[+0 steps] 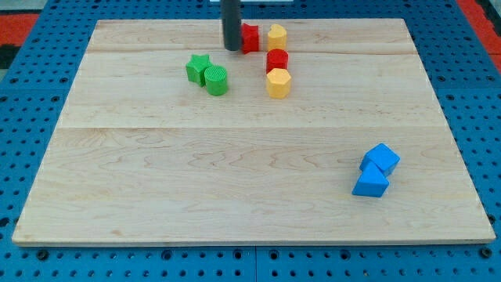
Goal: Move the green circle closer to the green star
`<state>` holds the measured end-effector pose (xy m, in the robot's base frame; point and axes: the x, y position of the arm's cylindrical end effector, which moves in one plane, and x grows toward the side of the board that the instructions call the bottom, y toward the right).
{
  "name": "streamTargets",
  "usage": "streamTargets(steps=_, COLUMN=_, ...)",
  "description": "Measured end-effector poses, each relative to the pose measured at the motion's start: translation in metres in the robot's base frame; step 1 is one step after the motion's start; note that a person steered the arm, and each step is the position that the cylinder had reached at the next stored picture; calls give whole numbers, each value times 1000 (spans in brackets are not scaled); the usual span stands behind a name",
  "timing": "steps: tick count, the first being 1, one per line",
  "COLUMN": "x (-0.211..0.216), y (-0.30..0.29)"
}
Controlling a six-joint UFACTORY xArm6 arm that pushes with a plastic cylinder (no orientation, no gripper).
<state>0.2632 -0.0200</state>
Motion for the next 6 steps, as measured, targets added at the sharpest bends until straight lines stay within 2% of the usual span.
streamTargets(steps=1, x=19, y=13)
streamTargets(steps=2, x=53, y=-7)
streamTargets(steps=4, x=133, y=-75)
streamTargets(steps=5, x=143, y=-115)
streamTargets(steps=6, x=180, y=-119)
